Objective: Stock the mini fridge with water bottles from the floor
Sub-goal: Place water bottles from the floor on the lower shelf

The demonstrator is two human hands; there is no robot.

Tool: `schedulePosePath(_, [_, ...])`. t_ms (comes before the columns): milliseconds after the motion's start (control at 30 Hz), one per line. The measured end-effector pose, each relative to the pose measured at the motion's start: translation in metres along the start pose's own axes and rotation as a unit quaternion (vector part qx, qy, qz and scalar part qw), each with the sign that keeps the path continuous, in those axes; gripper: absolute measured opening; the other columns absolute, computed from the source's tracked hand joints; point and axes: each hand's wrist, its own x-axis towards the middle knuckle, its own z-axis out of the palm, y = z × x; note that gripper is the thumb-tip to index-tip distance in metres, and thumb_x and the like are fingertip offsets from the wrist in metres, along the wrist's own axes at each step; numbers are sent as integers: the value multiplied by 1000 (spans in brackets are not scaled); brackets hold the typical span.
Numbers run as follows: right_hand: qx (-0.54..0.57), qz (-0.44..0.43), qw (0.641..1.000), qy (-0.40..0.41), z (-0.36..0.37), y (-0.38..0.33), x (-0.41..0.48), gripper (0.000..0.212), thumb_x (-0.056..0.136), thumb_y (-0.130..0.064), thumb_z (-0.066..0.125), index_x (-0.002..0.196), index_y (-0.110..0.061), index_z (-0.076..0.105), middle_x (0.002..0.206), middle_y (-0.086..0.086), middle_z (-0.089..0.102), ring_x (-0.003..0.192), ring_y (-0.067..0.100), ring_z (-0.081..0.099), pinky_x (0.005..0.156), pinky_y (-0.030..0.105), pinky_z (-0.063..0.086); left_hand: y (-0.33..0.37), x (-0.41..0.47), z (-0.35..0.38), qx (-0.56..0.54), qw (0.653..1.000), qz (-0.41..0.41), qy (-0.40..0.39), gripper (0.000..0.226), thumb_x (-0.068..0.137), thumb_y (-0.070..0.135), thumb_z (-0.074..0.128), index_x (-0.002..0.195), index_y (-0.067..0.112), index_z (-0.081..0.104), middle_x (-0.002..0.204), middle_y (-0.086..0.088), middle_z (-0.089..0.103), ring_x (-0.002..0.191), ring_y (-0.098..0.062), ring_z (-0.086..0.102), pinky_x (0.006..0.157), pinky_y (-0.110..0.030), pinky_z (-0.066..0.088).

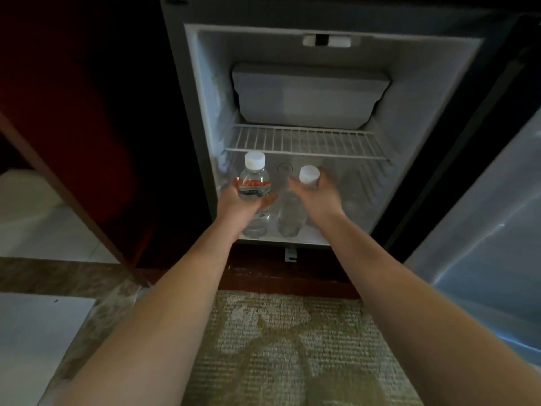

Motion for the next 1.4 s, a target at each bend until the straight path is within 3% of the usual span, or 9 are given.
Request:
schedulePosePath(100, [-23, -21, 1000, -4, 13, 11, 25, 29, 82, -39, 65, 104, -24, 56, 97, -4, 67, 92, 18, 64, 84, 38, 53, -12, 20, 3, 13, 1000, 13, 5, 54, 68, 27, 82, 114, 22, 55, 108, 4, 65, 103, -15, 61, 93, -33, 48])
schedulePosePath(367, [-54, -21, 998, -37, 39, 40, 55, 34, 84, -44, 64, 109, -22, 58, 102, -2, 67, 95, 20, 63, 89, 45, 51, -39, 57, 8, 24, 999, 32, -20, 65, 59, 33, 86, 115, 18, 55, 108, 0, 68, 101, -19, 65, 94, -44, 51])
schedulePosePath(533, [-36, -48, 998, -23, 48, 40, 63, 34, 86, -37, 64, 117, -26, 56, 101, -9, 63, 97, 16, 61, 88, 38, 50, -45, 71, 12, 17, 999, 33, -6, 51, 65, 26, 84, 107, 20, 56, 107, 0, 67, 100, -19, 65, 93, -40, 51])
schedulePosePath(700, [-41, -57, 997, -40, 46, 45, 67, 41, 89, -47, 57, 124, -28, 48, 102, -12, 57, 99, 14, 57, 86, 34, 46, -65, 79, 16, 16, 999, 10, -32, 38, 70, 21, 80, 102, 21, 60, 100, 3, 69, 96, -18, 66, 88, -36, 53])
schedulePosePath(933, [110, 9, 992, -66, 50, 77, 53, 66, 82, -57, 59, 139, -30, 38, 131, -8, 55, 118, 15, 55, 95, 34, 44, -76, 68, 14, 5, 998, 32, -49, 34, 75, 18, 77, 101, 26, 57, 97, 7, 65, 94, -12, 63, 89, -32, 50])
schedulePosePath(1100, [113, 17, 989, -90, 56, 103, 39, 55, 94, -38, 54, 143, -25, 32, 137, -6, 50, 122, 12, 49, 97, 29, 38, -80, 58, 16, 19, 999, 0, -32, 23, 80, 26, 72, 96, 32, 56, 94, 13, 61, 96, -11, 60, 83, -26, 43])
schedulePosePath(1200, [63, 16, 996, -64, 58, 96, 50, 57, 90, -38, 59, 141, -26, 35, 132, -3, 56, 115, 18, 56, 92, 32, 44, -90, 51, 20, 92, 994, -61, 27, 59, 79, 42, 70, 128, 17, 49, 116, -1, 59, 106, -21, 58, 78, -26, 41])
schedulePosePath(1300, [47, 9, 997, -57, 59, 92, 56, 56, 87, -33, 63, 137, -25, 38, 127, -2, 59, 110, 18, 59, 85, 29, 44, -101, 44, 28, 166, 979, -89, 78, 75, 79, 55, 65, 135, 10, 43, 127, -11, 58, 110, -31, 60, 74, -28, 44])
schedulePosePath(1400, [99, 47, 992, -66, 60, 93, 47, 52, 90, -36, 60, 137, -29, 38, 126, -5, 56, 104, 12, 55, 76, 29, 46, -109, 46, 36, 135, 981, -105, 93, 77, 78, 60, 62, 138, 15, 42, 129, -10, 58, 107, -30, 63, 85, -35, 53])
